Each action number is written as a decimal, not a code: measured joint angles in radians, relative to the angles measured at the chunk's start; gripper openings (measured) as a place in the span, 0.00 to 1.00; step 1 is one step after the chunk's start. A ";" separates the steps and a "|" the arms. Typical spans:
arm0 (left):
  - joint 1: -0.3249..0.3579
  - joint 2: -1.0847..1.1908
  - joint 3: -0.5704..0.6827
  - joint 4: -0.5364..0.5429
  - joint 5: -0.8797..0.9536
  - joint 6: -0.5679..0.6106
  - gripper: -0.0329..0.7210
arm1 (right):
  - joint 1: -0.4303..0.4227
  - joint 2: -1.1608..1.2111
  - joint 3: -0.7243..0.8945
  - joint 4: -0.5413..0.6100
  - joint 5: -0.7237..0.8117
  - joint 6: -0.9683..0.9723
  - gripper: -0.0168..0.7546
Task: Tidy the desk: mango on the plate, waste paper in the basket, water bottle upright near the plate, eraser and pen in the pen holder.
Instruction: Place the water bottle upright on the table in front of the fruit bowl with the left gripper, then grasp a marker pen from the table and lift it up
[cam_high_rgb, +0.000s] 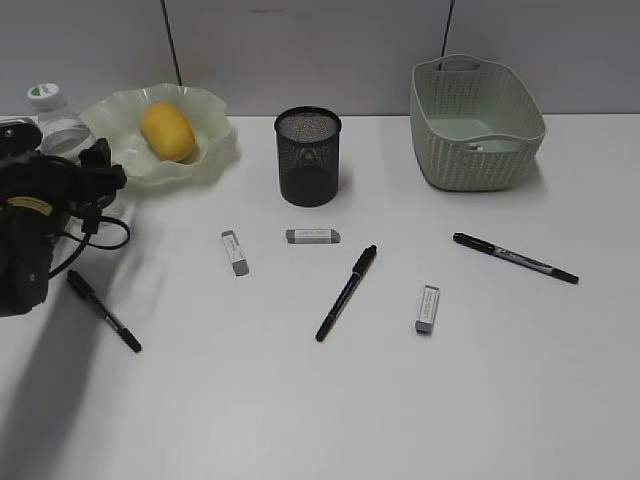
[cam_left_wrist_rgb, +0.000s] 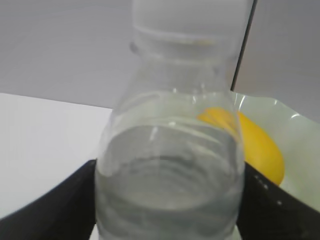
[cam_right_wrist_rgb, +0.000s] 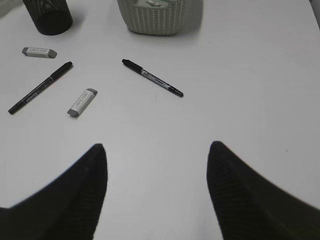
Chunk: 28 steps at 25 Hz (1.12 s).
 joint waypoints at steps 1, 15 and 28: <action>0.000 -0.001 0.011 0.002 0.000 0.000 0.84 | 0.000 0.000 0.000 0.000 0.000 0.000 0.67; 0.000 -0.265 0.252 0.098 0.135 -0.001 0.84 | 0.000 0.000 0.000 0.000 0.000 0.000 0.67; 0.000 -0.807 0.047 0.283 1.482 -0.001 0.83 | 0.000 0.000 0.000 0.000 -0.001 0.000 0.67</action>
